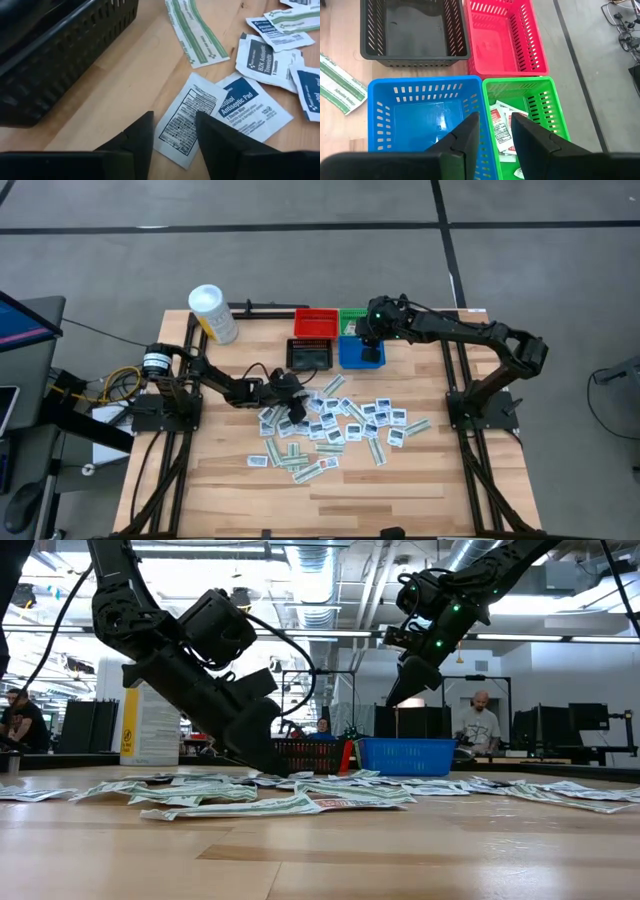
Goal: Pick & Place First Aid Supplies
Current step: Put the ointment pack into the green basket
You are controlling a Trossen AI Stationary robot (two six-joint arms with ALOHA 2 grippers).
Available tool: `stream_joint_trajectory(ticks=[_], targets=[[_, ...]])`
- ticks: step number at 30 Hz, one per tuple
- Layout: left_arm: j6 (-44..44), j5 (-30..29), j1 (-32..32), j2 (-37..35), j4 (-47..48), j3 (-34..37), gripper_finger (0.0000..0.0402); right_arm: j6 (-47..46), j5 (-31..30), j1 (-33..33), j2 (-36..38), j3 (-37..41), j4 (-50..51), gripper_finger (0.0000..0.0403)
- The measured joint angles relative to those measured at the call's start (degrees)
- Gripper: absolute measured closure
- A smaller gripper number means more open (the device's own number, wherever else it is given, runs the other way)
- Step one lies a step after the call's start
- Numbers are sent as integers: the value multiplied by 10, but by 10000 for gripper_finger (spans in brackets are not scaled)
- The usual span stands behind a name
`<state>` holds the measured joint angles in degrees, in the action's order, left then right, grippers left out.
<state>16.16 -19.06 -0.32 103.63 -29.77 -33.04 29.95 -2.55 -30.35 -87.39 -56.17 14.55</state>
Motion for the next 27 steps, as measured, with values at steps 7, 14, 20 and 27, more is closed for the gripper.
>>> stream_joint_trajectory(ticks=[7,14,20,27], targets=[[6,-4,1,0,4,0,311,0,0,0,0,0,0,295],[8,-6,0,0,5,0,381,-2,0,0,0,0,0,295],[9,-14,-3,1,-4,1,398,-5,0,0,0,0,2,295],[8,-18,-6,-18,-12,2,398,-11,0,0,0,0,4,295]])
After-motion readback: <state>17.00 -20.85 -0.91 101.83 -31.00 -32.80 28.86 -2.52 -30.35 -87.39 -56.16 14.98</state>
